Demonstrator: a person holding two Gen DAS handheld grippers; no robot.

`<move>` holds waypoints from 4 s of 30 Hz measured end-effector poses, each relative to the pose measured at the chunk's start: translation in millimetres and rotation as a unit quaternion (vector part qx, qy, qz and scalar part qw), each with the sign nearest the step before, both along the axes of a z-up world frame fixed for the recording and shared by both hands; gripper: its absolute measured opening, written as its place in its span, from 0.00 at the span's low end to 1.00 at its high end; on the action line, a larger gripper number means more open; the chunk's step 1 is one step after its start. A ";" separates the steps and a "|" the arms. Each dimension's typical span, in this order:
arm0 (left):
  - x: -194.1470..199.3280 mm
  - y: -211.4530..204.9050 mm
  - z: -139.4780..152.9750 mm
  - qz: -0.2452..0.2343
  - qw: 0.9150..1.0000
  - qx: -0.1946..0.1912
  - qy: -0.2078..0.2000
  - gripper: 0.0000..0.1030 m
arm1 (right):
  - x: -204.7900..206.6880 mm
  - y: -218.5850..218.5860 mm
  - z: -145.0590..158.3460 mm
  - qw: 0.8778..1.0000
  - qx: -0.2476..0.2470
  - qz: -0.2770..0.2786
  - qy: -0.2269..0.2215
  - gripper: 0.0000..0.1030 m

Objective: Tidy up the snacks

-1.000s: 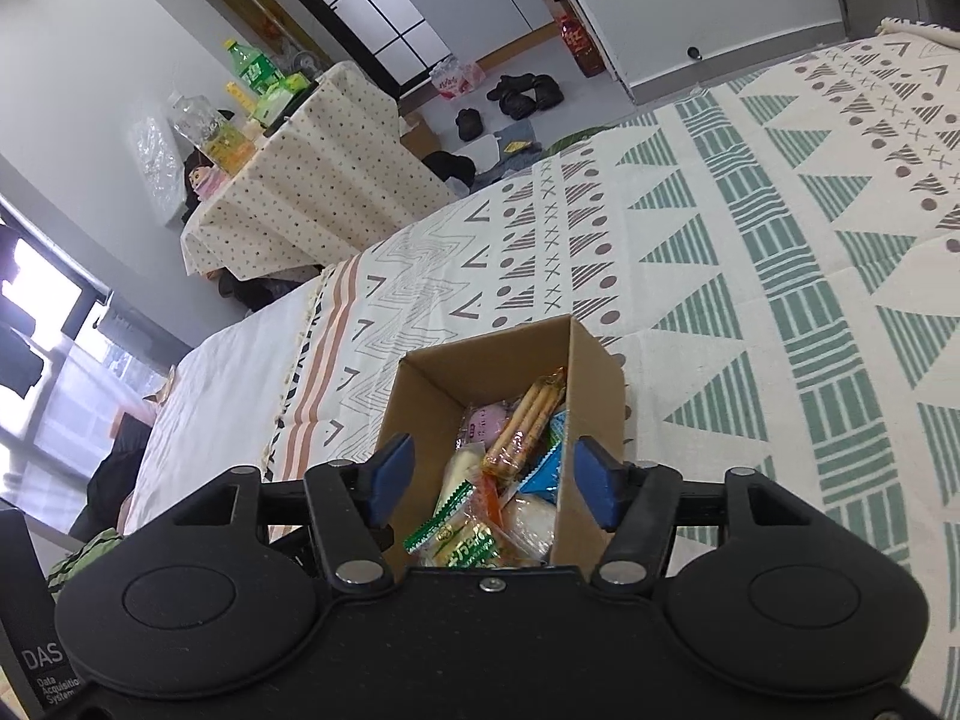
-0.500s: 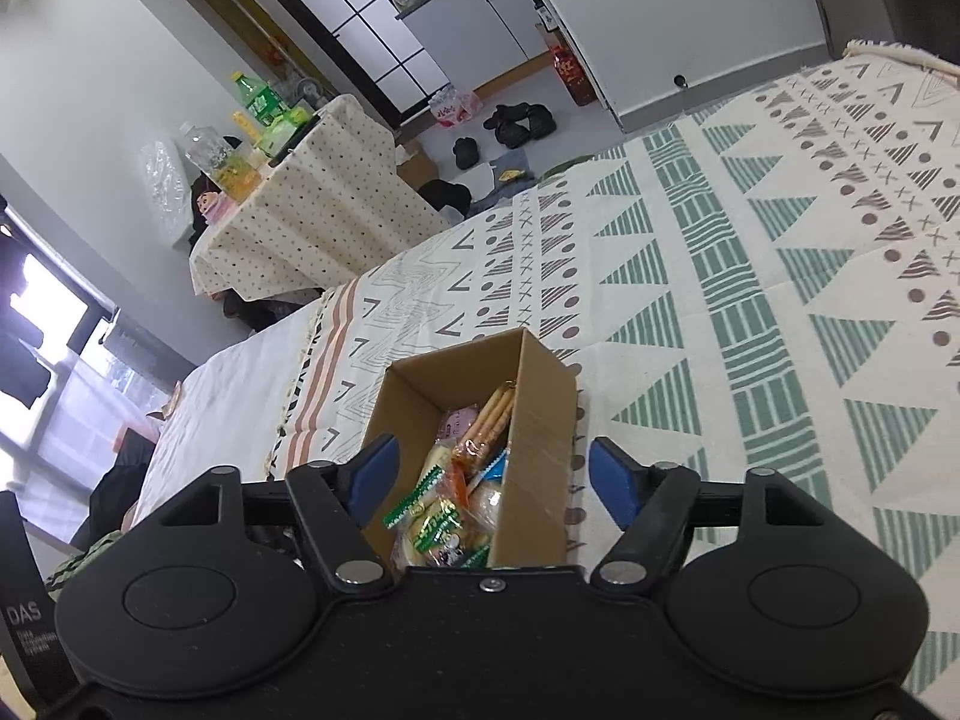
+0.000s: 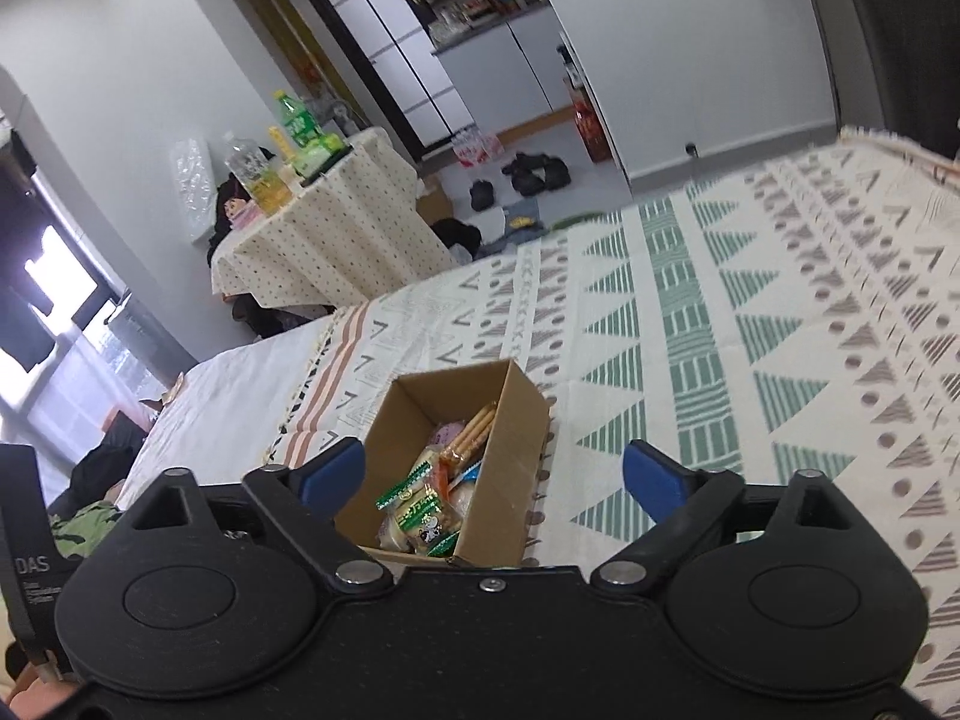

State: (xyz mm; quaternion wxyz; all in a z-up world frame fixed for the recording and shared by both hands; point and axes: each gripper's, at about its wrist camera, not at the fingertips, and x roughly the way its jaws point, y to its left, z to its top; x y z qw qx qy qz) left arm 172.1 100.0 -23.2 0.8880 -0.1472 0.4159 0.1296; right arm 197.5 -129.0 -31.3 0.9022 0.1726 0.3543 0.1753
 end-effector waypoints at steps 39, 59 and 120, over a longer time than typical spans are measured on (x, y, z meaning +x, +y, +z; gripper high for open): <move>-126.8 -5.9 92.7 -0.110 0.990 0.047 -0.077 1.00 | -116.5 -45.5 53.3 0.999 -0.033 -0.001 -0.007 1.00; -167.6 -23.3 89.4 -0.140 0.985 0.064 -0.081 1.00 | -171.6 -46.1 79.4 0.992 -0.114 0.016 -0.058 1.00; -181.1 -20.1 86.2 -0.149 0.983 0.063 -0.087 1.00 | -185.0 -39.6 78.0 0.990 -0.114 0.047 -0.075 1.00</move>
